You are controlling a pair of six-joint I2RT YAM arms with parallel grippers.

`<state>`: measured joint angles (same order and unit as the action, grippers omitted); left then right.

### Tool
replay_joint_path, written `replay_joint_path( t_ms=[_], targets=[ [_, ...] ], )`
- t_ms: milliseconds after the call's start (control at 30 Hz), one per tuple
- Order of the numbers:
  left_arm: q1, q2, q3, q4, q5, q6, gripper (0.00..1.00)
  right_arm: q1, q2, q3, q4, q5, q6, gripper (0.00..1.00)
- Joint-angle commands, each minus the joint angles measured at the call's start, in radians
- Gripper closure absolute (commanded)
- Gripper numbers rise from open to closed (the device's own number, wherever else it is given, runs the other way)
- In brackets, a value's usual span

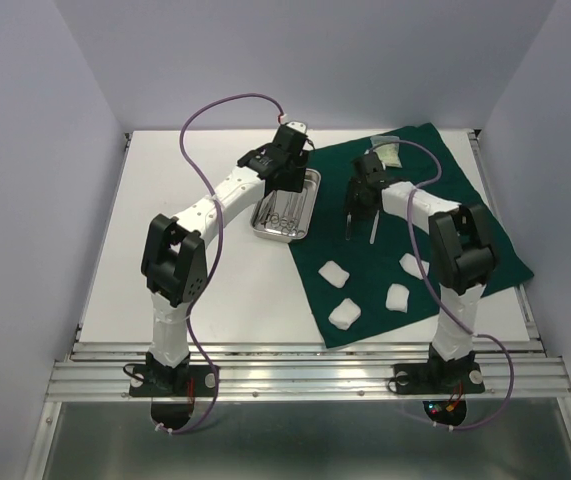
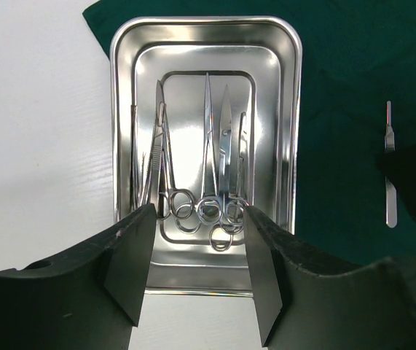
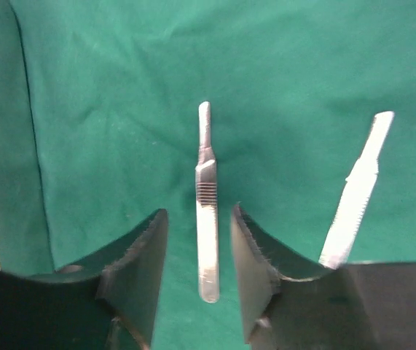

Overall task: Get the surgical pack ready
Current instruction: Place the medical item in the surgical kit, then pick up the medical item from the surgical kit.

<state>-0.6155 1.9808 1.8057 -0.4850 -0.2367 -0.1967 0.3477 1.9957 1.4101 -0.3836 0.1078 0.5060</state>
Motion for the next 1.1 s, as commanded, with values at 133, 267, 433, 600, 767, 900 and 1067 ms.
replay_joint_path(
  t_ms=[133, 267, 433, 600, 767, 900, 1067],
  targets=[
    [-0.065, -0.002, 0.072, -0.029, 0.01, -0.049, 0.38, -0.091, -0.198, -0.069, 0.009, 0.164, -0.035, 0.51],
    [-0.138, 0.068, 0.148, -0.058, -0.001, -0.076, 0.38, -0.229, -0.303, -0.163, 0.009, 0.142, -0.06, 0.51],
    [-0.199, 0.257, 0.329, -0.128, 0.011, -0.125, 0.38, -0.349, -0.402, -0.272, 0.028, 0.125, -0.095, 0.51],
    [-0.223, 0.343, 0.399, -0.124, 0.03, -0.161, 0.39, -0.381, -0.457, -0.327, 0.026, 0.138, -0.121, 0.5],
    [-0.239, 0.395, 0.463, -0.122, 0.025, -0.164, 0.39, -0.392, -0.48, -0.338, 0.028, 0.13, -0.129, 0.5],
    [-0.24, 0.449, 0.498, -0.118, 0.02, -0.173, 0.4, -0.392, -0.482, -0.335, 0.028, 0.116, -0.129, 0.5],
    [-0.245, 0.501, 0.52, -0.119, 0.016, -0.178, 0.43, -0.392, -0.491, -0.341, 0.028, 0.115, -0.133, 0.5]
  ],
)
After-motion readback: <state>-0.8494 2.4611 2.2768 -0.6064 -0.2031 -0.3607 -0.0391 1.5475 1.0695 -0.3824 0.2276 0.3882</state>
